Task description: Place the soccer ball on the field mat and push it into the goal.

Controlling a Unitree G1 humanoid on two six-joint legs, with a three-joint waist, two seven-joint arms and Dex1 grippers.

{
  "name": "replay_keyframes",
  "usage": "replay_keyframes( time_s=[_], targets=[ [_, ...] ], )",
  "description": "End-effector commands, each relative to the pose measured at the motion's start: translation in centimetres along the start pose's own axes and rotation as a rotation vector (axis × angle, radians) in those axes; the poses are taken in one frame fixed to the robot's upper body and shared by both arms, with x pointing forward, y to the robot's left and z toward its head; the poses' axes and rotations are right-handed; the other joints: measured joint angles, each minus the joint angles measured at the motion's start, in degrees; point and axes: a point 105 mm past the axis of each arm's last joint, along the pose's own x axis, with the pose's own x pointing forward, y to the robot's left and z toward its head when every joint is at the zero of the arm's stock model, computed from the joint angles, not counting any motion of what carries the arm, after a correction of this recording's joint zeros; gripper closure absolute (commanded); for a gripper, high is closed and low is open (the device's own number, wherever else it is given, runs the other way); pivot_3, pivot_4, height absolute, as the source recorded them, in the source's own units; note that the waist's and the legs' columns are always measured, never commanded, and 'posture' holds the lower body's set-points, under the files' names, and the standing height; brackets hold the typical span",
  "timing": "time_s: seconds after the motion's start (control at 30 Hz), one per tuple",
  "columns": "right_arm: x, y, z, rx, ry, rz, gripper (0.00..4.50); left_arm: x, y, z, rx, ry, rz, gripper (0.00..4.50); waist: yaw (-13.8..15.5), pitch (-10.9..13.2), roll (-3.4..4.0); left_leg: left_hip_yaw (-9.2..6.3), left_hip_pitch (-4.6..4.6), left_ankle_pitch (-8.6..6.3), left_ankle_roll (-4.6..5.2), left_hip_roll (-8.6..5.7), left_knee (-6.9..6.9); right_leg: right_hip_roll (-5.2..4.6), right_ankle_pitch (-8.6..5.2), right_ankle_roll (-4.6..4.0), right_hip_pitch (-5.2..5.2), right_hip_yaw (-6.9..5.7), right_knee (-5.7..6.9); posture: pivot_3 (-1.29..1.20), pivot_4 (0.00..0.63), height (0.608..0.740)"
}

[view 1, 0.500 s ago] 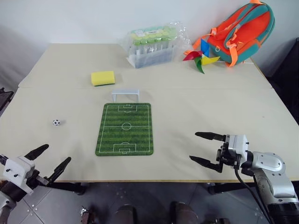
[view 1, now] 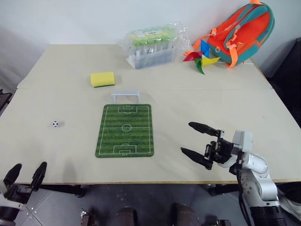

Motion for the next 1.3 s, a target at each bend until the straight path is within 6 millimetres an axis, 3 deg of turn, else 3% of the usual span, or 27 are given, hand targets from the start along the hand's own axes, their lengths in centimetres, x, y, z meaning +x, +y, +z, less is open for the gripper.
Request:
replay_keyframes(
  time_s=[0.03,0.2,0.4,0.5,0.67,0.8,0.9,1.2,1.3],
  targets=[
    [0.7,0.0,1.2,-0.058,-0.036,0.011,0.0,-0.7,1.1,0.3,0.056,-0.021,0.076,0.02,0.58,-0.01,-0.02,-0.01,0.0,0.0,0.0,0.0,0.03,0.0,0.0,0.0,0.0,-0.01,0.01,0.0,0.15,0.74],
    [1.2,-0.4,0.9,-0.066,-0.023,0.017,0.0,2.7,-0.5,1.7,0.074,-0.068,0.011,0.02,1.36,-0.06,-0.1,0.0,0.0,0.0,0.01,-0.01,0.11,0.0,0.0,0.0,0.0,0.02,0.06,0.0,0.15,0.74],
    [1.7,-0.7,0.4,-0.062,-0.016,0.032,0.0,10.4,-1.0,5.1,0.118,-0.105,0.021,0.02,1.12,-0.11,-0.17,0.0,0.0,0.01,-0.01,-0.01,0.17,0.04,0.0,0.0,0.0,0.03,0.16,0.0,0.15,0.74],
    [2.0,-0.6,0.1,-0.047,-0.017,0.057,0.0,13.6,-1.6,5.4,0.113,-0.061,-0.019,0.02,0.79,-0.12,-0.16,0.05,0.06,0.01,0.0,-0.03,0.13,0.04,0.0,0.0,0.0,0.07,0.18,0.0,0.15,0.74],
    [2.2,-0.5,-0.2,-0.041,-0.023,0.056,0.0,16.4,-2.0,4.7,0.138,-0.001,-0.038,0.02,-0.41,-0.12,-0.18,0.13,0.06,0.01,-0.02,-0.02,0.0,0.06,0.0,0.0,-0.08,0.03,0.14,0.0,0.15,0.74],
    [2.1,-0.4,-0.5,-0.04,-0.026,0.037,0.0,17.2,-1.7,4.2,0.133,0.019,-0.017,0.02,-0.65,-0.12,-0.19,0.18,0.06,0.02,-0.03,-0.02,-0.03,0.06,0.0,0.0,-0.13,0.03,0.13,0.0,0.15,0.74],
    [2.0,-0.3,-0.6,-0.041,-0.024,0.02,0.0,17.5,-2.0,3.5,0.116,0.034,-0.021,0.59,-0.41,-0.13,-0.2,0.18,0.05,0.02,-0.03,-0.01,-0.02,0.05,0.0,0.0,-0.13,0.03,0.14,0.0,0.15,0.74],
    [1.7,-0.1,-0.7,-0.042,-0.026,-0.007,0.0,17.8,-2.6,2.4,0.103,0.038,-0.04,3.48,-0.26,-0.14,-0.21,0.19,0.08,0.02,-0.03,-0.02,0.05,0.04,0.01,0.01,-0.11,0.05,0.19,0.0,0.15,0.74],
    [1.5,0.0,-0.6,-0.044,-0.023,-0.008,0.0,17.7,-2.3,3.0,0.136,0.005,-0.032,3.64,-0.26,-0.14,-0.21,0.2,0.08,0.02,-0.03,-0.02,0.06,0.04,0.01,0.01,-0.11,0.06,0.2,0.0,0.15,0.74]
  ],
)
